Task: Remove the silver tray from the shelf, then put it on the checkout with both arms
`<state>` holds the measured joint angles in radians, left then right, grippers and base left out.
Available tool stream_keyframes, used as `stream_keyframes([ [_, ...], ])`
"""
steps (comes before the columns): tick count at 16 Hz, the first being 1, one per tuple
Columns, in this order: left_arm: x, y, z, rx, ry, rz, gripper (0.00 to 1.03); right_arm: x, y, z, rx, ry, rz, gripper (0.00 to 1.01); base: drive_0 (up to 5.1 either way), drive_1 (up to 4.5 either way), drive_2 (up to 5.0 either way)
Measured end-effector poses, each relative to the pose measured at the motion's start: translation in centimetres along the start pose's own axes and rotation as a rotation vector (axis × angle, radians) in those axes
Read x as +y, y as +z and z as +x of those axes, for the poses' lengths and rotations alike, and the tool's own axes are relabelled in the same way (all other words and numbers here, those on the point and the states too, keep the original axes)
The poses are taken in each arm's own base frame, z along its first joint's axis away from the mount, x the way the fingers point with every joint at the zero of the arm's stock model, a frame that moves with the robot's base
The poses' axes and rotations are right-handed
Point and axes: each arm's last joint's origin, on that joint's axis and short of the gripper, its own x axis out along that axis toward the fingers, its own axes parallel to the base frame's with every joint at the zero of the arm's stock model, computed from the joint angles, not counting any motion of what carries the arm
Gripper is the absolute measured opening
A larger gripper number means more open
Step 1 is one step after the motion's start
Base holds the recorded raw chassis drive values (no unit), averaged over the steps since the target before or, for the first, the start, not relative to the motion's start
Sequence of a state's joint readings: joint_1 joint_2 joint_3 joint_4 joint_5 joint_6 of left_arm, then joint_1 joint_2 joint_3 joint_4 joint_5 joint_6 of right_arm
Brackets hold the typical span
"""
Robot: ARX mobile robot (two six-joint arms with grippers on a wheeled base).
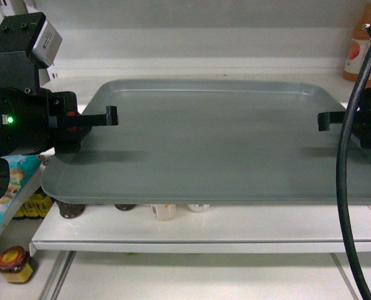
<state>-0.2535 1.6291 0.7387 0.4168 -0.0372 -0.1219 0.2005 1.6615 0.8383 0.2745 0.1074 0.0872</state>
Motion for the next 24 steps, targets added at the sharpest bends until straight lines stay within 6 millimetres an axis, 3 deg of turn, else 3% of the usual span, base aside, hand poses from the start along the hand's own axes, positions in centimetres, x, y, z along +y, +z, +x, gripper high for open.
stream_keyframes([
  [24,-0.09,-0.03,-0.08,0.0,-0.001,0.004,0.03,-0.03,-0.05,-0.03,0.003,-0.001,-0.002,0.03,-0.1,-4.23,4.1],
])
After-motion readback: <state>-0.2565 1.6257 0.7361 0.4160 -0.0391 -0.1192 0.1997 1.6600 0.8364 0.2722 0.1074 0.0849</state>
